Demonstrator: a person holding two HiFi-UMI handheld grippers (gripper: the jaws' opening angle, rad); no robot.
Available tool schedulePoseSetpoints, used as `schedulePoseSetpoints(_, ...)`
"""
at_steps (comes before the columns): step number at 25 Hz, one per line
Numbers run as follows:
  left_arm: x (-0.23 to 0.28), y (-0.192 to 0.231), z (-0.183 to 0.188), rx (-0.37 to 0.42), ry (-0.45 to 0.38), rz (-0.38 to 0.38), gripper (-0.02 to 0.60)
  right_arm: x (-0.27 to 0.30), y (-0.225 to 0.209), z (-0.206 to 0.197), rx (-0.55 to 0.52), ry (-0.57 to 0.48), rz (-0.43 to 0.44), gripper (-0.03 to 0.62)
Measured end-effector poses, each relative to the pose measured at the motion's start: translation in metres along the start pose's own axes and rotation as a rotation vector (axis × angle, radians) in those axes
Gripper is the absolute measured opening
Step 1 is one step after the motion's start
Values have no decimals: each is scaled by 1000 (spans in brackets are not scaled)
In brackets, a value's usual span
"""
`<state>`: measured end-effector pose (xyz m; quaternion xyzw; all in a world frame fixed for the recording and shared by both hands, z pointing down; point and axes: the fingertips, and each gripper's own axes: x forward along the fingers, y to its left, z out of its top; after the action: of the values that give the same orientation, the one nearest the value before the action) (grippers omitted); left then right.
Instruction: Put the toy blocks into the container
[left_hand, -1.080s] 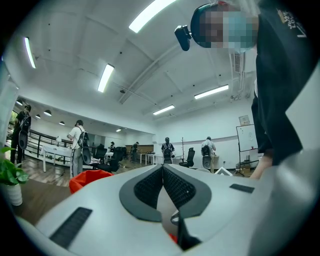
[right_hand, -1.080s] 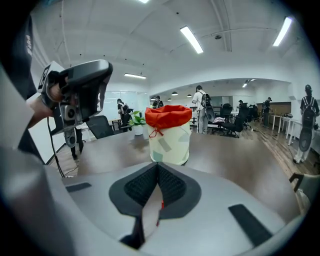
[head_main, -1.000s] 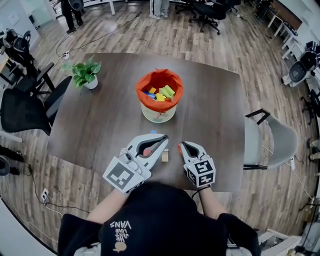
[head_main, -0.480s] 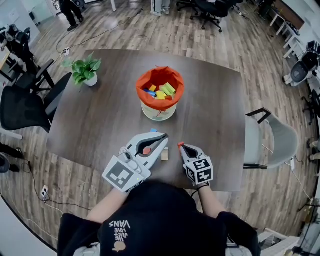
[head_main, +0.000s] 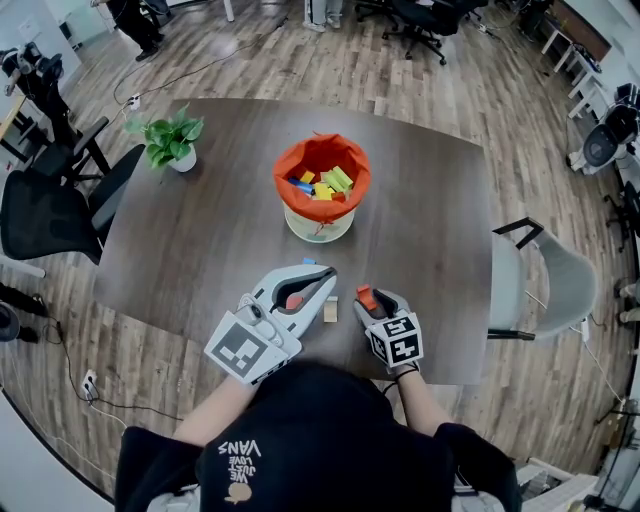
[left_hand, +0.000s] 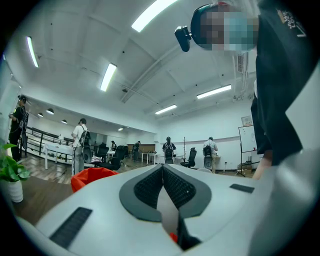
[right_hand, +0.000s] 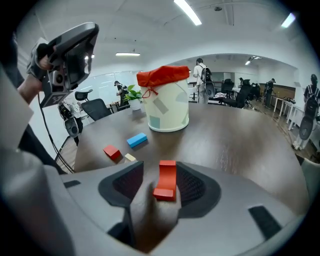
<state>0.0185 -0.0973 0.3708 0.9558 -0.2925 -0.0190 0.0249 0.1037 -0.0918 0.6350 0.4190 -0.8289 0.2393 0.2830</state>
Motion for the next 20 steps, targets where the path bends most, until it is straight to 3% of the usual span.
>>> schedulePoseSetpoints(1, 0, 0, 0, 0, -1, -1, 12, 1, 0, -3, 2, 22, 2, 201)
schedulePoseSetpoints(4, 1, 1, 0, 0, -3, -4, 12, 4, 1, -11, -6, 73, 6, 224)
schedulePoseSetpoints(20, -2, 2, 0, 3, 1, 6, 12, 13, -7, -32, -30, 190, -14, 227)
